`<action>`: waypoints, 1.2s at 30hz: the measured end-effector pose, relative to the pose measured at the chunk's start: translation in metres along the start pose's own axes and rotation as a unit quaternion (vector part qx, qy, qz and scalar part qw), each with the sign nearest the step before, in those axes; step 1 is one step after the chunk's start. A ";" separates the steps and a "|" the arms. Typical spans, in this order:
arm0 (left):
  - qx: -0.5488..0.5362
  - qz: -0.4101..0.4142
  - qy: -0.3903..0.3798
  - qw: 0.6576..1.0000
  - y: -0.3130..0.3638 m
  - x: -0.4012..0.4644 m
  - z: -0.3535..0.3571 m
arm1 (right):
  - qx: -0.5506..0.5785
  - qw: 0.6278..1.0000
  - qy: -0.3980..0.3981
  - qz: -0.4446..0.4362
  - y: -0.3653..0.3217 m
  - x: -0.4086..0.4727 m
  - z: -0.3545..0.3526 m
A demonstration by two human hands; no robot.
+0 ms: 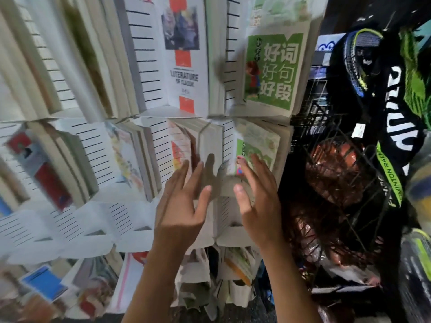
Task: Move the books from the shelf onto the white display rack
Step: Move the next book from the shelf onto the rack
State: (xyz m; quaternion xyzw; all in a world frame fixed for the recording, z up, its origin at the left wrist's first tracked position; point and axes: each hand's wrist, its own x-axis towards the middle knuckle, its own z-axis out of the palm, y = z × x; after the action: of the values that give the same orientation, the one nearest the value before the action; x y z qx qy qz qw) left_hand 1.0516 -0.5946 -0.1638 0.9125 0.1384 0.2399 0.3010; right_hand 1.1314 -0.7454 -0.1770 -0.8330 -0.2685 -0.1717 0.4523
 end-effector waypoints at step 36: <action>0.194 -0.359 0.227 0.884 -0.331 -0.360 -0.470 | 0.094 0.862 -0.414 -0.277 -0.505 -0.230 0.355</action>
State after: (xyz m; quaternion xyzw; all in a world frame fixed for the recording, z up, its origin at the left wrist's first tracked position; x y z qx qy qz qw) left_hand 0.4664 -0.2519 -0.1642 0.7610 0.5650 0.2844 0.1442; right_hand 0.6591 -0.2866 -0.1530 -0.6724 -0.6654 0.0972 0.3093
